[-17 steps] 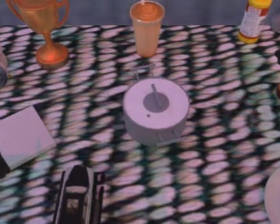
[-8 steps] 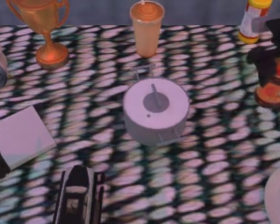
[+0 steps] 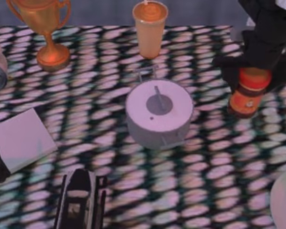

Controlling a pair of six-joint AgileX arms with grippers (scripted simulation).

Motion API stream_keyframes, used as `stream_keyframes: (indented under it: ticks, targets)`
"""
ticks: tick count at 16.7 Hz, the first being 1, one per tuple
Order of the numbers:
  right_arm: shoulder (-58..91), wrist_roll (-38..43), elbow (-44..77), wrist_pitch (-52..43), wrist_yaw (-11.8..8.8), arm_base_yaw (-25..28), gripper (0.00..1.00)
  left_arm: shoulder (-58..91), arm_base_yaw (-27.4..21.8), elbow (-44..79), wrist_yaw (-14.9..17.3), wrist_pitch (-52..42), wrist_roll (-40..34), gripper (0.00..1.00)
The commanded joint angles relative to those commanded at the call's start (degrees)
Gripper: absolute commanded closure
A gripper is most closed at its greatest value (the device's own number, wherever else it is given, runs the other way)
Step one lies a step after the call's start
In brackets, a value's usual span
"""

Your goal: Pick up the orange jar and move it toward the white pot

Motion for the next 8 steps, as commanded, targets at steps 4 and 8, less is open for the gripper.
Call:
stream_keyframes:
  ticks: [4, 8]
  targets:
    - [-0.22, 0.35, -0.01, -0.04, -0.08, -0.15, 1.00, 0.00, 0.00, 0.00, 0.00, 0.00, 0.00, 0.00]
    - [0.59, 0.49, -3.40, 4.34, -0.03, -0.07, 1.00, 0.00, 0.00, 0.00, 0.00, 0.00, 0.00, 0.00]
